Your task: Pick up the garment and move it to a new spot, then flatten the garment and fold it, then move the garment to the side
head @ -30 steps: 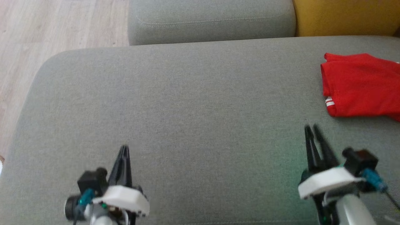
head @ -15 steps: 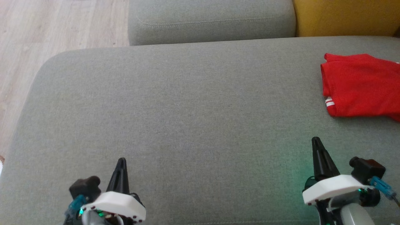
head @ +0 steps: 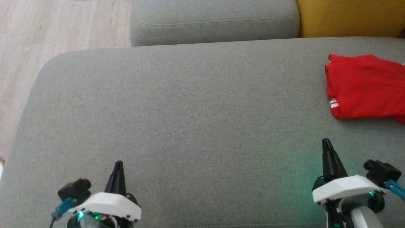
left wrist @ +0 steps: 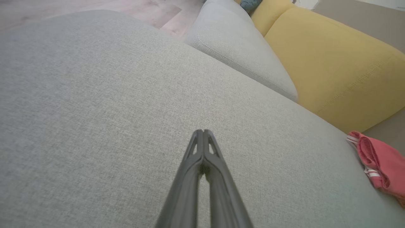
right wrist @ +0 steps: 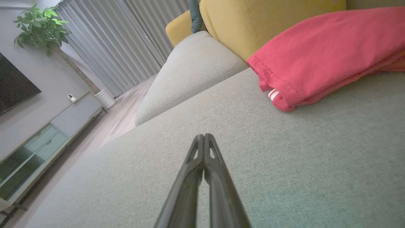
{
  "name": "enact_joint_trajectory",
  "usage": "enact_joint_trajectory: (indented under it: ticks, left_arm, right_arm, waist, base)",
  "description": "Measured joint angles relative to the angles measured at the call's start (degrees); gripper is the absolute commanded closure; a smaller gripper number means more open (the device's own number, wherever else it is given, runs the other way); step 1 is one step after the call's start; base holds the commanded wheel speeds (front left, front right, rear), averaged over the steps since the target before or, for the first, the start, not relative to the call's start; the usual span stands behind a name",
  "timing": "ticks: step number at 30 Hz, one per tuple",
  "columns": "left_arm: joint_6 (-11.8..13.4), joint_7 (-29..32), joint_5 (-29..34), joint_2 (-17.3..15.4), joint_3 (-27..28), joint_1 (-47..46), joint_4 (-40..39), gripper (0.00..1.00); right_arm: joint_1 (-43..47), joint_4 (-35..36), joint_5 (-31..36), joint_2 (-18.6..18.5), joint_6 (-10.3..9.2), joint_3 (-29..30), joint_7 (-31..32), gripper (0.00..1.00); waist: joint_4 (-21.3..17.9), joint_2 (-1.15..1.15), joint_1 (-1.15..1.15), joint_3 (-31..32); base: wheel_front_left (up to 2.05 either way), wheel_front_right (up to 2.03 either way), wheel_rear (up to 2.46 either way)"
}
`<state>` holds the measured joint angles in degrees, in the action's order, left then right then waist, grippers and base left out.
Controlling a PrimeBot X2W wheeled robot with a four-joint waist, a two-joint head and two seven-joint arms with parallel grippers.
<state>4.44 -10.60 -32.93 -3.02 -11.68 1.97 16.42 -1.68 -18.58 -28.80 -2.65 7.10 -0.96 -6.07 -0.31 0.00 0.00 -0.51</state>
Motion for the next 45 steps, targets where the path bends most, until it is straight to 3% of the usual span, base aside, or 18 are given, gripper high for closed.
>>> enact_joint_trajectory:
  ticks: [45]
  left_arm:
    - [-5.3,7.1,-27.7,-0.2,6.7,-2.3,-0.1,1.0]
  right_arm:
    - [-0.1,1.1,-28.7,0.0,0.0,3.9,5.6,1.0]
  waist:
    - [0.1,0.0,0.0,0.2]
  base:
    - [0.0,0.0,0.0]
